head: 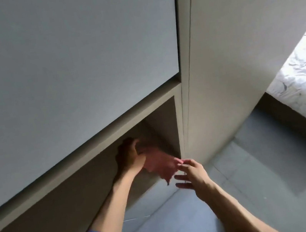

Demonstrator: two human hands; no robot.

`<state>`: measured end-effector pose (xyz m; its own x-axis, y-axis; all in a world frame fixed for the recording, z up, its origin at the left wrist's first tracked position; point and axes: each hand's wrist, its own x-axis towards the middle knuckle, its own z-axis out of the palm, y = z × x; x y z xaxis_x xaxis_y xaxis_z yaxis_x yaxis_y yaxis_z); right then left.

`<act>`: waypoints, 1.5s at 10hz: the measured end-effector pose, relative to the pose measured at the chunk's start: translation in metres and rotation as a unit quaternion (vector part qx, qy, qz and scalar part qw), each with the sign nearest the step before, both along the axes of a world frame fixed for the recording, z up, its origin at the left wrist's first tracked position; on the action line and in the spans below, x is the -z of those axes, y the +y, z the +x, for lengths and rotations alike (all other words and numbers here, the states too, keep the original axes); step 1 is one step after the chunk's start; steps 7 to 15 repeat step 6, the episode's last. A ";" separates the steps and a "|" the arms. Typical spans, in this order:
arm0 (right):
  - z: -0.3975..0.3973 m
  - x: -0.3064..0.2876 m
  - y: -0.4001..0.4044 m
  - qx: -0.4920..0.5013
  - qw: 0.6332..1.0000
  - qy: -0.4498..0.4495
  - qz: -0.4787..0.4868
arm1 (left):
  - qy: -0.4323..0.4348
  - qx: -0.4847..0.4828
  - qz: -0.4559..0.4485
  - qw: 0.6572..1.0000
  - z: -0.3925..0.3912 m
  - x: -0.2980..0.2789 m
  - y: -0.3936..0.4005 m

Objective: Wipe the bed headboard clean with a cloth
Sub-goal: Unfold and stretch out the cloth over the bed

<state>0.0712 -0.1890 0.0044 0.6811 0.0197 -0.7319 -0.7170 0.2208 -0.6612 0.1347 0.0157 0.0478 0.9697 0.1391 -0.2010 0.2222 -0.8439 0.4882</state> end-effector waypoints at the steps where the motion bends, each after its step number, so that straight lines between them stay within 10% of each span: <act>1: -0.010 0.011 0.011 0.040 0.997 0.024 -0.065 | 0.109 0.126 0.071 0.983 -0.004 0.025 -0.013; 4: -0.135 0.040 -0.004 0.118 0.985 0.104 -0.072 | 0.143 0.303 0.151 0.930 -0.024 0.086 -0.010; 6: -0.218 0.034 -0.025 0.184 0.972 0.130 -0.073 | 0.123 0.247 0.030 0.961 -0.024 0.081 -0.012; 15: -0.218 0.034 -0.025 0.184 0.972 0.130 -0.073 | 0.123 0.247 0.030 0.961 -0.024 0.081 -0.012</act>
